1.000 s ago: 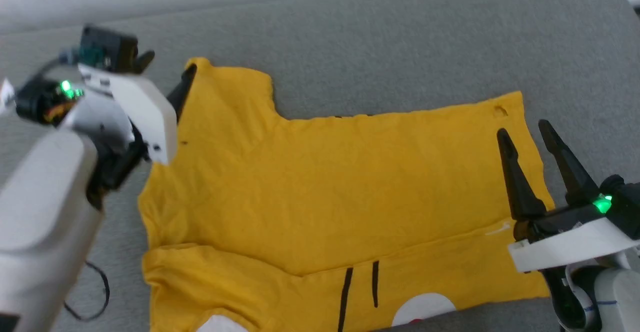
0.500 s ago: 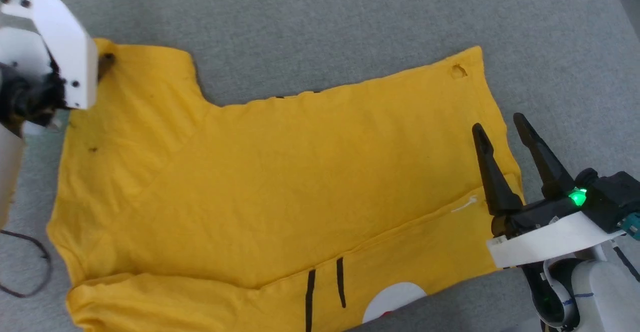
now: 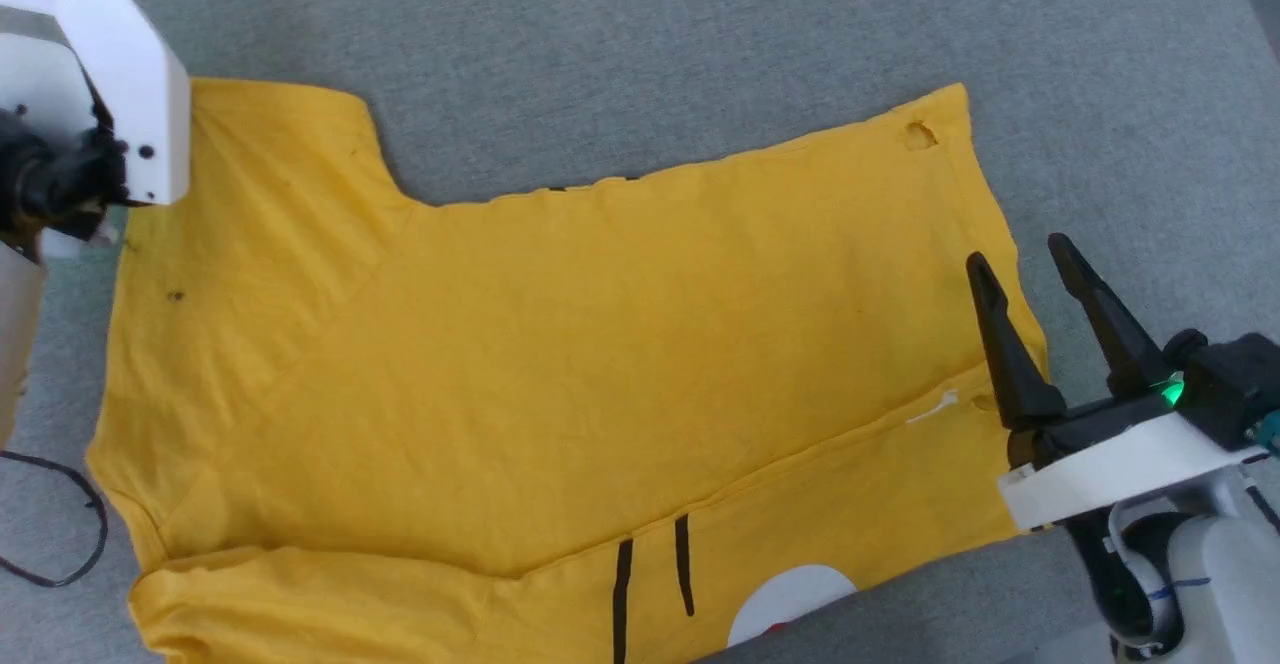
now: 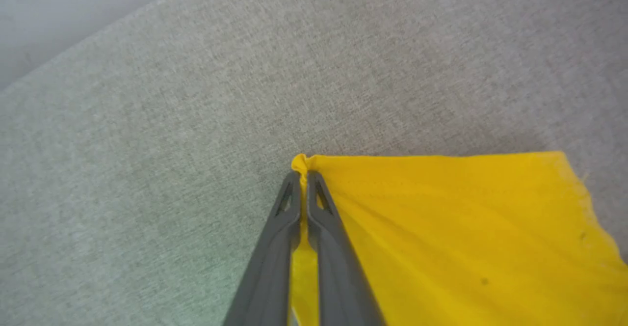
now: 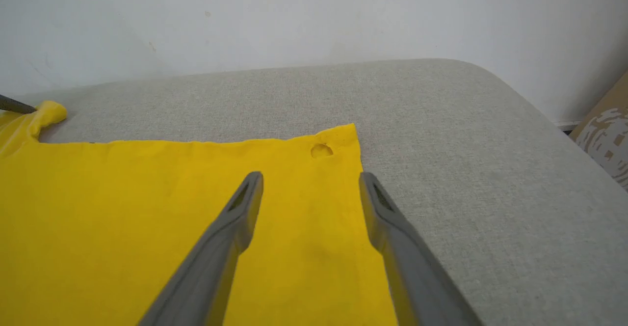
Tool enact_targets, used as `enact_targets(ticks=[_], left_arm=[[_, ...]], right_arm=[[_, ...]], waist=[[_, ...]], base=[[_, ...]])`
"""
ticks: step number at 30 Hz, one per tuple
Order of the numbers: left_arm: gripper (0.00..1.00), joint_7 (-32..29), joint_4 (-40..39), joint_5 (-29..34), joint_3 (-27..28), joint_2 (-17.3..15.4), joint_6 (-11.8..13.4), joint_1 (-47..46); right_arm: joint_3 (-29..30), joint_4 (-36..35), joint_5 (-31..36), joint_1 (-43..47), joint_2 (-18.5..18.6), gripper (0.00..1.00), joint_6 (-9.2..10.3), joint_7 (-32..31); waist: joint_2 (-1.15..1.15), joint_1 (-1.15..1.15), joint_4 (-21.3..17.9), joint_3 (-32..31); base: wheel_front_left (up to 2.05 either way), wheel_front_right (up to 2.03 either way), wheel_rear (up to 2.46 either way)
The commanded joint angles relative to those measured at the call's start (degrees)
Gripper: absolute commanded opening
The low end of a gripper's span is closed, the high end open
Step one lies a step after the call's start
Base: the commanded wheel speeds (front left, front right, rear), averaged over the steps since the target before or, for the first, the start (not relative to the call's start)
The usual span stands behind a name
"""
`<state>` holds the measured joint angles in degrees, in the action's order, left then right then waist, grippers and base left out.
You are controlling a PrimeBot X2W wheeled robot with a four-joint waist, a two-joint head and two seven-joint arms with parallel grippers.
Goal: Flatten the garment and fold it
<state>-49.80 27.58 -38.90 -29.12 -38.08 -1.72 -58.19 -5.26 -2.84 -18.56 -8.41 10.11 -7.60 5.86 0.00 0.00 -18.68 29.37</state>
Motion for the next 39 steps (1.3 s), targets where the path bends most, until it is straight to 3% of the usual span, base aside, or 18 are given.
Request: enact_targets(ticks=[1, 4, 11, 16, 21, 28, 35, 36, 37, 39], left_arm=[[0.0, 0.8, 0.9, 0.5, -0.8, 0.4, 0.3, 2.8], [0.0, 5.6, -0.4, 1.4, -0.7, 1.2, -0.4, 2.2], [0.0, 14.8, -7.3, 4.1, -1.8, 2.7, -1.4, 3.0], [0.0, 18.9, -15.2, 5.2, -2.6, 3.2, -0.8, 6.0], [0.0, 21.5, -23.8, 4.8, -2.8, 4.5, 1.0, 9.9], [0.0, 22.9, -32.5, 6.7, -5.0, 5.5, 2.5, 12.8], [0.0, 24.1, -35.1, 7.3, -6.7, 7.1, 3.2, 14.3], [0.0, 24.5, -34.9, 7.2, -6.7, 7.3, 3.3, 14.6], [0.0, 25.0, -34.5, 6.8, -6.5, 7.5, 3.4, 14.9], [0.0, 26.4, -33.0, 6.3, -6.0, 7.7, 3.5, 15.5]], right_arm=[[0.2, 0.0, 0.0, -1.3, 0.6, 1.0, 0.11, -0.6], [1.4, -0.5, -1.9, -2.1, 2.6, 1.0, 0.11, -3.7], [1.9, -1.0, -6.5, -6.9, 13.8, 1.0, 0.11, -19.9], [-1.2, 2.1, -11.2, -13.2, 22.0, 1.0, 0.11, -32.3], [-6.1, 8.6, -12.4, -20.7, 27.7, 1.0, 0.11, -38.3], [-14.8, 18.3, -12.2, -27.3, 30.8, 1.0, 0.11, -42.7], [-23.8, 24.6, -15.0, -29.1, 32.8, 1.0, 0.11, -43.7], [-25.0, 25.1, -16.0, -29.0, 33.0, 0.36, 0.11, -43.8], [-26.1, 25.4, -17.0, -29.0, 33.2, 0.0, 0.11, -43.7], [-28.1, 25.8, -18.6, -29.1, 33.7, 0.0, 0.11, -43.1]], waist=[[0.0, 0.0, 0.9, -0.7], [0.0, 0.0, 2.5, -1.9], [0.0, 0.0, 7.8, -3.7], [0.0, 0.0, 11.9, -3.4], [0.0, 0.0, 15.5, -2.1], [0.0, 0.0, 19.8, -0.4], [0.0, 0.0, 21.8, -0.2], [0.0, 0.0, 21.9, -0.4], [0.0, 0.0, 22.0, -0.6], [0.0, 0.0, 21.9, -1.5]], base=[[0.0, 0.0, 0.0], [0.0, 0.0, 0.0], [0.0, 0.0, 0.0], [0.0, 0.0, 0.0], [0.0, 0.0, 0.0], [0.0, 0.0, 0.0], [0.0, 0.0, 0.0], [0.0, 0.0, 0.0], [0.0, 0.0, 0.0], [0.0, 0.0, 0.0]])
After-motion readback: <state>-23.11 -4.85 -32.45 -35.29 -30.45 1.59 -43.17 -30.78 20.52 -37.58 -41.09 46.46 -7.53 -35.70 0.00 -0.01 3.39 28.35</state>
